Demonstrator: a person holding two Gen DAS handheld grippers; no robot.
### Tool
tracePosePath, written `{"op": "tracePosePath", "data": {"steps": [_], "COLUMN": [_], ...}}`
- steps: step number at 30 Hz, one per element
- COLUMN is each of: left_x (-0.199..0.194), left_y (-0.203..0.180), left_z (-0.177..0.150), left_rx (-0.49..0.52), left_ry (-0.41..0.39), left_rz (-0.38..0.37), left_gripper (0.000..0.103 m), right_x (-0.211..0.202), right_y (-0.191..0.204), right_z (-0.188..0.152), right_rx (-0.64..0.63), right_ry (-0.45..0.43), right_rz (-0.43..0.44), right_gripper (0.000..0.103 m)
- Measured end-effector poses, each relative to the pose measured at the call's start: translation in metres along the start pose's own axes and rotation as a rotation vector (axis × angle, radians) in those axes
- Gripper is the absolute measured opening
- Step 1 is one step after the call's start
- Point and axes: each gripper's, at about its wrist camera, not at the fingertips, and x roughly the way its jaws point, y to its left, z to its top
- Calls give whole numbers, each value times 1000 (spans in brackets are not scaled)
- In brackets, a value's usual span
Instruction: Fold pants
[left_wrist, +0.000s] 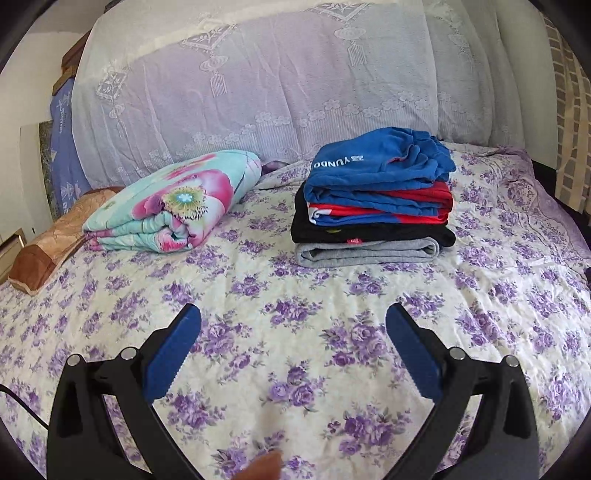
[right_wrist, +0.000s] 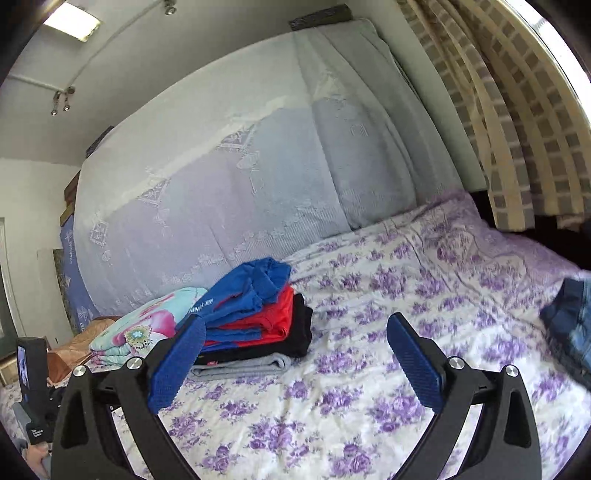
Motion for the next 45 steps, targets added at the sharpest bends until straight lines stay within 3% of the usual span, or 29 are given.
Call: {"op": "tracePosePath", "data": {"steps": [4, 11, 18, 26, 45], "left_x": [14, 35, 32, 28, 22], "left_y": [4, 11, 14, 13, 6], "left_z": [-11, -24, -23, -23, -24], "left_rx": [-23, -32, -42, -37, -21], "left_ry": [33, 102, 99, 89, 75], "left_rz": [0, -6, -13, -11, -20], "left_gripper": [98, 98, 98, 98, 98], "right_x": [27, 34, 40, 26, 24], "right_y": [-7, 13, 54, 86, 86], "right_z": [-14, -30, -53, -62, -61], "right_rx": [46, -21, -189, -349, -353], "right_ry": [157, 200, 274, 243, 240], "right_rz": [8, 21, 76, 112, 115], "right_gripper": [99, 99, 99, 99, 99]}}
